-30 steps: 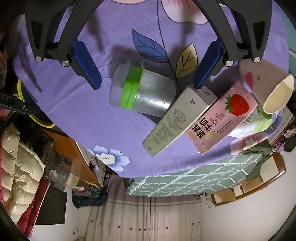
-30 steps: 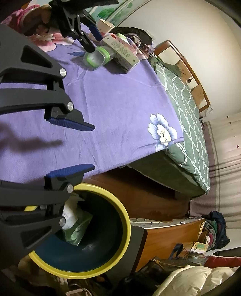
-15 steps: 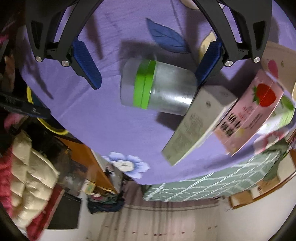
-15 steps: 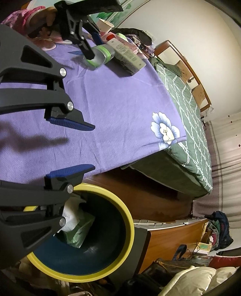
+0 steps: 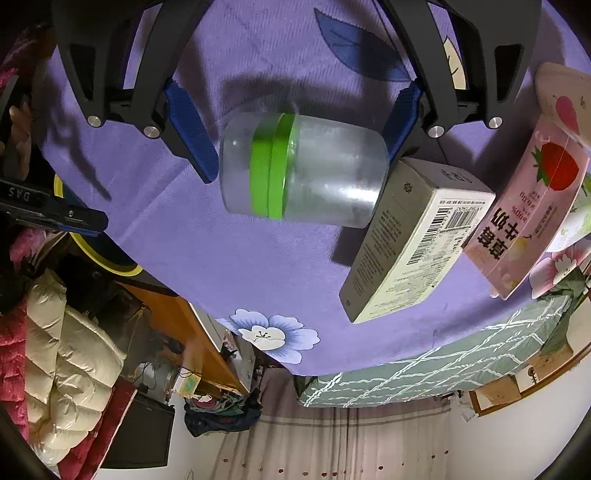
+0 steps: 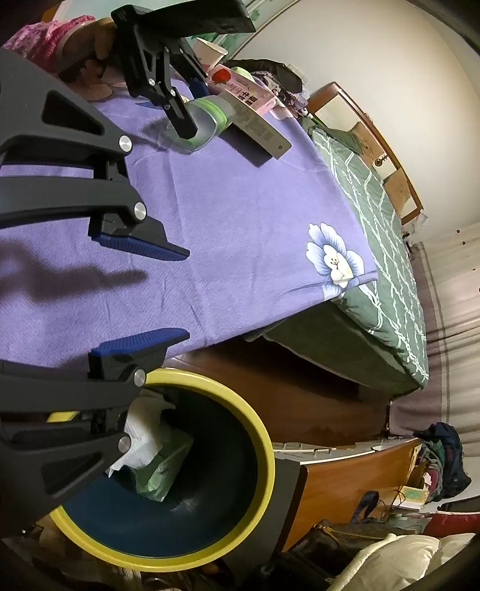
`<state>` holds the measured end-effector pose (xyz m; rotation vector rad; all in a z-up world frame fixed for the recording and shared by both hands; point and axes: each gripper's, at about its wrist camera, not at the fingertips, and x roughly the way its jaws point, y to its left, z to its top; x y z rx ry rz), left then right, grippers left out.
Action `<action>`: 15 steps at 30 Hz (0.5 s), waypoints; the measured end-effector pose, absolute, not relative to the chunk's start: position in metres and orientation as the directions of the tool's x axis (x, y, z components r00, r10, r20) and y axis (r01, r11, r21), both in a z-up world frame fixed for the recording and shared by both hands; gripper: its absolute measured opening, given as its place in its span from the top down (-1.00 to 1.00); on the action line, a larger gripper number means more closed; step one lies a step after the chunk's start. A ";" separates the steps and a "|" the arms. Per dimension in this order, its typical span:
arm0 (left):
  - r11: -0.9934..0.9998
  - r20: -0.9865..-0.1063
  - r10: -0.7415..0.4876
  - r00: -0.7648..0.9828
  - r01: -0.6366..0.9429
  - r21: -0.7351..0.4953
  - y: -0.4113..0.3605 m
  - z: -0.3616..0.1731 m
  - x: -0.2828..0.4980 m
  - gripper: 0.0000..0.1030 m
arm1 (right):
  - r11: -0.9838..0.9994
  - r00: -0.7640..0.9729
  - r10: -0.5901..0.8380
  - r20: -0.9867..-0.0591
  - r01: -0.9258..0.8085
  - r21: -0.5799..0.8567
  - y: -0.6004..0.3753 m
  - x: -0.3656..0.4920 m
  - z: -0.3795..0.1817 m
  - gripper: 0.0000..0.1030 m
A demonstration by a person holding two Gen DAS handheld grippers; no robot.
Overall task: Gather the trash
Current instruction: 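Grasp the clear bottle with green cap using the left gripper, then carry the green-capped bottle over the bin and release it with the left gripper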
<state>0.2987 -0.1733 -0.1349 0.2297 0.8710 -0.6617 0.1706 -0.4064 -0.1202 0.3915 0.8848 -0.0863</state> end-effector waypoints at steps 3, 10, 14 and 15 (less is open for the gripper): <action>0.771 -0.770 -0.443 0.459 0.633 -0.067 -0.177 -0.136 0.297 -0.40 | 0.924 0.638 0.088 -0.765 0.235 0.302 -0.409 0.169 -0.119 0.29; 0.738 -0.772 -0.452 0.446 0.673 -0.043 -0.193 -0.128 0.277 -0.39 | 0.927 0.644 0.074 -0.761 0.237 0.291 -0.417 0.162 -0.114 0.29; 0.707 -0.751 -0.488 0.444 0.705 -0.043 -0.211 -0.111 0.259 -0.39 | 0.934 0.645 0.043 -0.763 0.246 0.260 -0.427 0.149 -0.109 0.29; 0.702 -0.747 -0.494 0.445 0.711 -0.040 -0.215 -0.107 0.256 -0.39 | 0.934 0.644 0.033 -0.764 0.253 0.253 -0.432 0.144 -0.109 0.29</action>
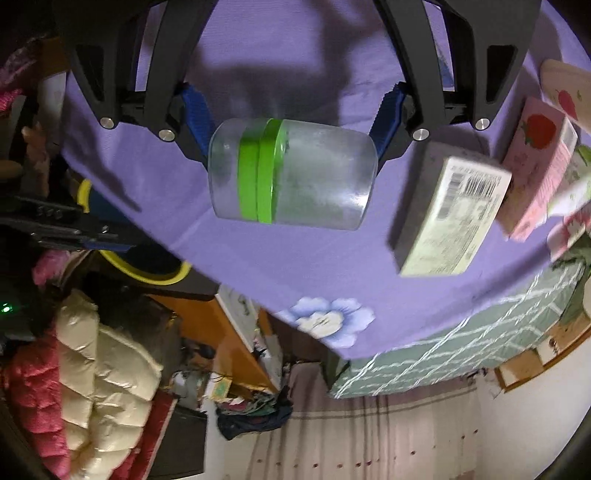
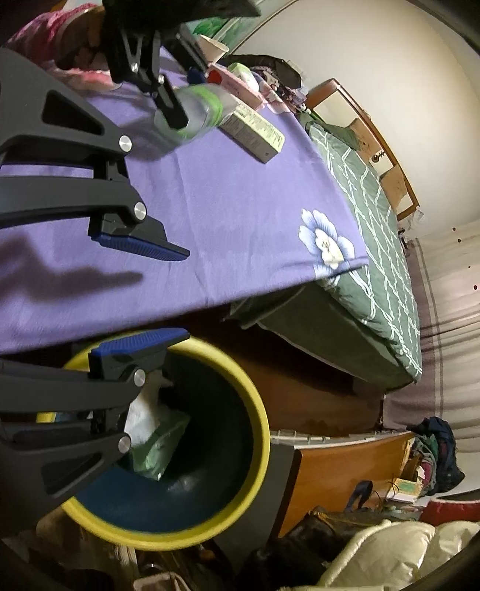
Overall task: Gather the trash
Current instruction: 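Carry the green-capped bottle over the bin and release it with the left gripper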
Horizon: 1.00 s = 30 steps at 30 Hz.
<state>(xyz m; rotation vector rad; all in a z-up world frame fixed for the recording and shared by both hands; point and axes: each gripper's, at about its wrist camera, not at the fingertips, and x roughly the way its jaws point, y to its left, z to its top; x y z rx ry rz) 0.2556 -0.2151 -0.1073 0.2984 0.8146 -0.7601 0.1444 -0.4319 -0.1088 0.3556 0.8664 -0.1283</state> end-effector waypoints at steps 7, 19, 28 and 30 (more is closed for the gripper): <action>0.648 -0.739 -0.535 0.410 0.760 -0.048 -0.262 -0.094 0.234 -0.40 | 0.919 0.634 -0.033 -0.773 0.322 0.225 -0.468 0.110 -0.108 0.29; 0.535 -0.770 -0.557 0.311 0.844 -0.046 -0.386 -0.103 0.203 -0.40 | 0.881 0.614 -0.121 -0.780 0.429 0.201 -0.513 0.042 -0.112 0.28; 0.468 -0.796 -0.543 0.269 0.883 -0.021 -0.458 -0.116 0.180 -0.40 | 0.853 0.618 -0.152 -0.771 0.477 0.214 -0.534 0.009 -0.112 0.21; 0.463 -0.800 -0.537 0.267 0.886 -0.015 -0.469 -0.119 0.177 -0.40 | 0.846 0.618 -0.157 -0.771 0.487 0.218 -0.538 0.004 -0.112 0.20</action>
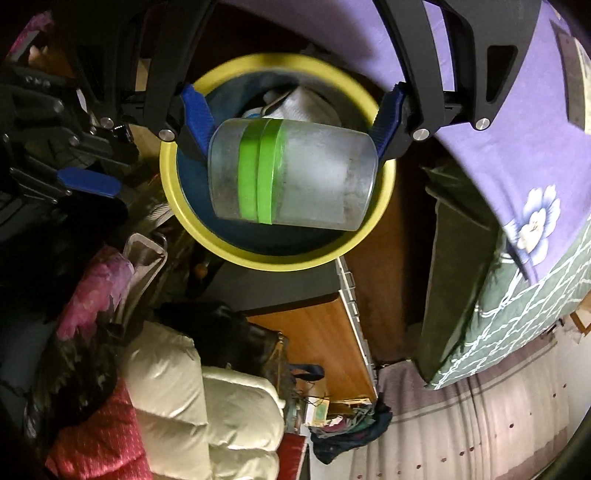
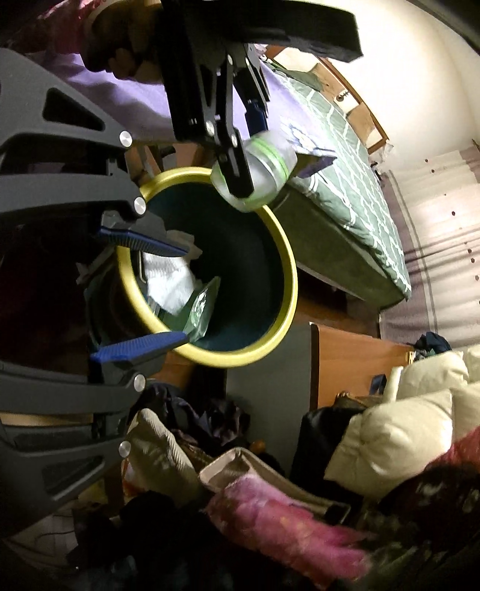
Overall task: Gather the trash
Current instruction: 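Carry the green-capped bottle over the bin and release it with the left gripper, then reach the right gripper to the paper cup and grasp its rim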
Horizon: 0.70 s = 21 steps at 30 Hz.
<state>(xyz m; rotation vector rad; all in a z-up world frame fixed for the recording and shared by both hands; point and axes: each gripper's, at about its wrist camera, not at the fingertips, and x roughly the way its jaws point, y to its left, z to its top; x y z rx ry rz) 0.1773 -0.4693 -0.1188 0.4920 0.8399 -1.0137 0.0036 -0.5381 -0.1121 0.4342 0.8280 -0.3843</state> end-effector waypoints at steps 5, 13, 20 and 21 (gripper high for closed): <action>0.459 -0.812 -0.519 0.265 0.889 -0.003 -0.488 -0.126 0.173 -0.41 | 0.833 0.616 -0.164 -0.770 0.505 0.227 -0.544 -0.002 -0.114 0.19; 0.516 -0.778 -0.536 0.327 0.856 0.005 -0.467 -0.107 0.175 -0.78 | 0.835 0.623 -0.158 -0.766 0.498 0.233 -0.544 -0.001 -0.114 0.15; 0.590 -0.731 -0.552 0.400 0.807 -0.004 -0.414 -0.079 0.182 -0.80 | 0.849 0.625 -0.143 -0.768 0.477 0.230 -0.536 0.006 -0.114 0.15; 0.601 -0.726 -0.551 0.412 0.799 -0.003 -0.406 -0.076 0.183 -0.81 | 0.851 0.626 -0.141 -0.767 0.472 0.229 -0.534 0.007 -0.113 0.15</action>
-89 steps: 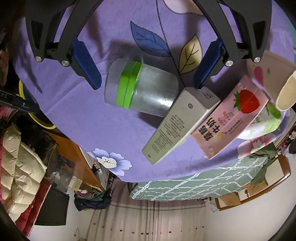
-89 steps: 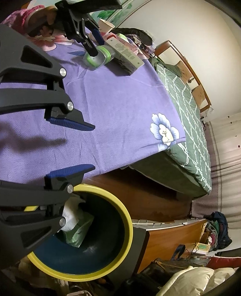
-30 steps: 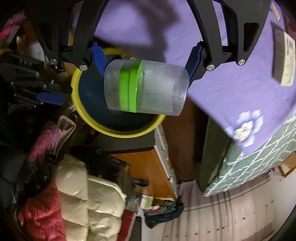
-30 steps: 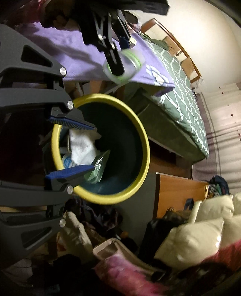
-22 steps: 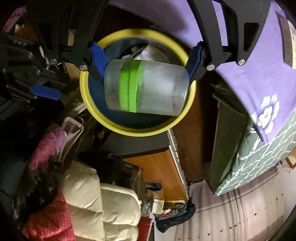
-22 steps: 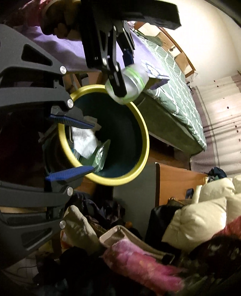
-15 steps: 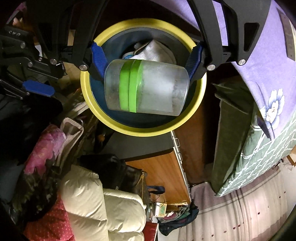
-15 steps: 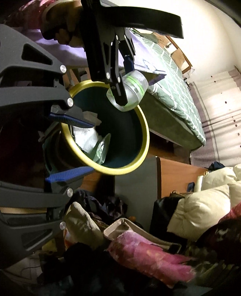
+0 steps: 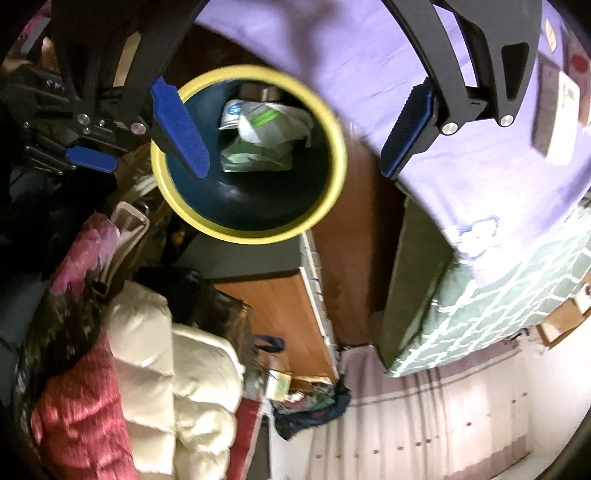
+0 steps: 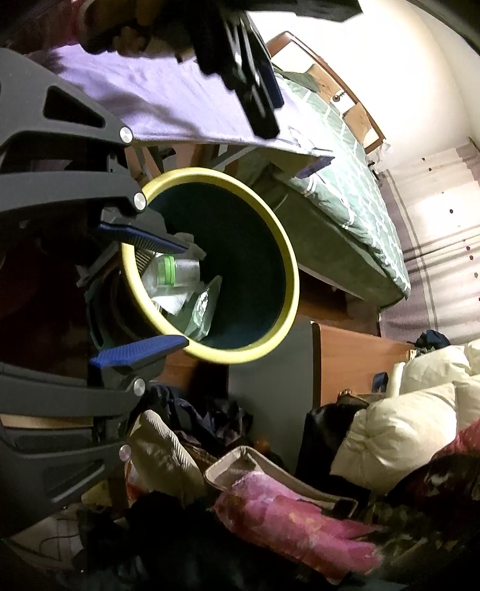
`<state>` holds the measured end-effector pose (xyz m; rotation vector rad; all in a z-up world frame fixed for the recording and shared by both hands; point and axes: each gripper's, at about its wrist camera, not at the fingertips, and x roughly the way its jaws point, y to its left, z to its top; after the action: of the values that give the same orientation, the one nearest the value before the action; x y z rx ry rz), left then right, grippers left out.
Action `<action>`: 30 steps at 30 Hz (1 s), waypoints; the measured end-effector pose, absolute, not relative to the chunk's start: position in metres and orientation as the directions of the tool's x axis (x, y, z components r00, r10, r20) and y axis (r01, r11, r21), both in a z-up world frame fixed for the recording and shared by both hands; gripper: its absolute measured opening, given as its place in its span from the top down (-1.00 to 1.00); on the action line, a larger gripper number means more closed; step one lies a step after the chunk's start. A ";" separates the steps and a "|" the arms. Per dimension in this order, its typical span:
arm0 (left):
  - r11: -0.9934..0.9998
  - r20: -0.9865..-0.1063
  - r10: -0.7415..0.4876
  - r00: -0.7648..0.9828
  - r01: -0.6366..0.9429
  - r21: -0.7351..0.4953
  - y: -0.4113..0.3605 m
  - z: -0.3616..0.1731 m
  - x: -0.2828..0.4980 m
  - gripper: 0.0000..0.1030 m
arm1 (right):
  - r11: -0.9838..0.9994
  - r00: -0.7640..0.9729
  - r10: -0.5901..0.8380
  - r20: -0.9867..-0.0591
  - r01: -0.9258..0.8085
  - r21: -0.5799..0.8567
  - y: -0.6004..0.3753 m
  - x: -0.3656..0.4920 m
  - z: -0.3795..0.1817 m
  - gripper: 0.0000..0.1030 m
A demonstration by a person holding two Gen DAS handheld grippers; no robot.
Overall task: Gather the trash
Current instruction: 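Reach the right gripper to the paper cup and grasp its rim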
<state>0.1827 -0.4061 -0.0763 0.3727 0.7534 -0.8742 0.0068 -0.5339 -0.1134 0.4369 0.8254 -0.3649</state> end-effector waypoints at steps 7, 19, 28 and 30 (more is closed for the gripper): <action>0.709 -0.685 -0.507 0.523 0.705 0.013 -0.334 -0.061 0.195 -0.83 | 0.877 0.629 -0.122 -0.767 0.431 0.214 -0.515 0.021 -0.106 0.15; 0.902 -0.635 -0.304 0.711 0.429 0.049 -0.170 -0.062 0.222 -0.87 | 0.951 0.651 -0.009 -0.759 0.241 0.195 -0.433 0.087 -0.092 0.15; 0.979 -0.641 -0.123 0.758 0.197 0.045 -0.034 -0.091 0.243 -0.87 | 0.975 0.654 0.145 -0.743 0.033 0.219 -0.327 0.169 -0.077 0.15; 0.985 -0.643 -0.114 0.757 0.173 0.029 -0.014 -0.096 0.245 -0.87 | 0.976 0.656 0.164 -0.736 0.001 0.218 -0.306 0.182 -0.072 0.15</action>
<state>0.2451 -0.0144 -0.0959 0.0885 0.6948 -0.1564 0.1822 -0.3057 -0.0717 0.2064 0.8515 0.0934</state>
